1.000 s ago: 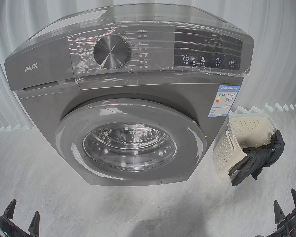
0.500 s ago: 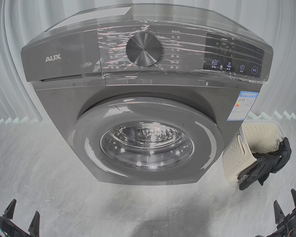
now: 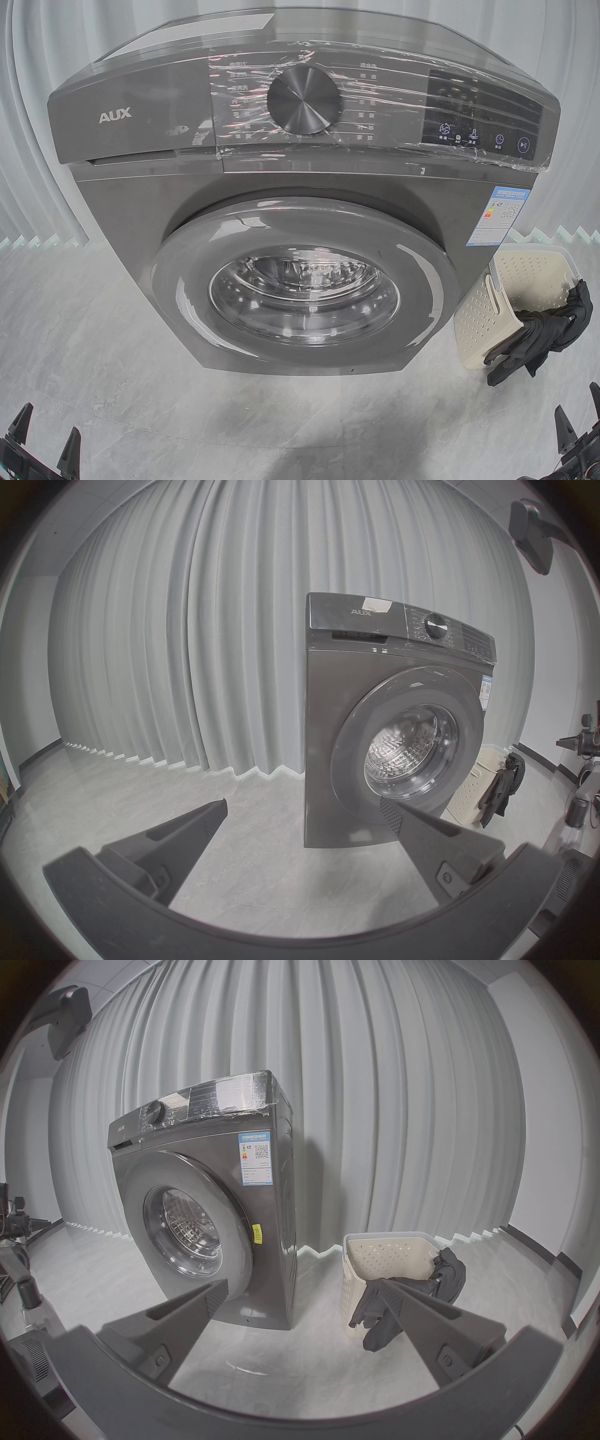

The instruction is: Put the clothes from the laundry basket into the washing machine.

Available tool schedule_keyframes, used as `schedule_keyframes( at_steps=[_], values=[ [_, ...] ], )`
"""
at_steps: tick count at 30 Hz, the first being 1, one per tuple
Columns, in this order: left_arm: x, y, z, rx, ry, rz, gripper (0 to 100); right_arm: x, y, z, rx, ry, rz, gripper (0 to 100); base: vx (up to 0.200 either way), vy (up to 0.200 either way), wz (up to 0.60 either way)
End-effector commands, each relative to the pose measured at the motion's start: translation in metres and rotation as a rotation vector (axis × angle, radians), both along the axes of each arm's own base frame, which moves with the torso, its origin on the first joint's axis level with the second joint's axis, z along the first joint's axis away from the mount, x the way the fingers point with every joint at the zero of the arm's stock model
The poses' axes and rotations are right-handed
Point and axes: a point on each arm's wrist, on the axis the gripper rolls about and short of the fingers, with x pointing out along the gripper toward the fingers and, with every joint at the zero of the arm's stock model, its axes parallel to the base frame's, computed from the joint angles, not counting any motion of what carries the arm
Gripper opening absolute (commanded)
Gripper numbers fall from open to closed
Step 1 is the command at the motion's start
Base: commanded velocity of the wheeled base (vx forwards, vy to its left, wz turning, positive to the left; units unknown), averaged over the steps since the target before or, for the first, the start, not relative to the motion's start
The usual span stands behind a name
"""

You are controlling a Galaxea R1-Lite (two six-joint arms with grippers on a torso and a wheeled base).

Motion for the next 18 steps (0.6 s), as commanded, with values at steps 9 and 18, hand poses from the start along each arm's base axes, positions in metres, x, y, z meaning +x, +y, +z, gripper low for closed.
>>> schedule_keyframes(
  at_steps=[9,18],
  values=[
    [0.0,0.0,-0.005,0.0,0.001,0.0,100,0.0,0.0,-0.005,-0.014,0.004,-0.001,100,0.0,0.0,0.0],
    [0.0,0.0,-0.005,0.0,0.001,0.002,100,-0.005,0.0,0.018,0.008,-0.127,0.01,100,0.0,0.0,0.0]
  ],
)
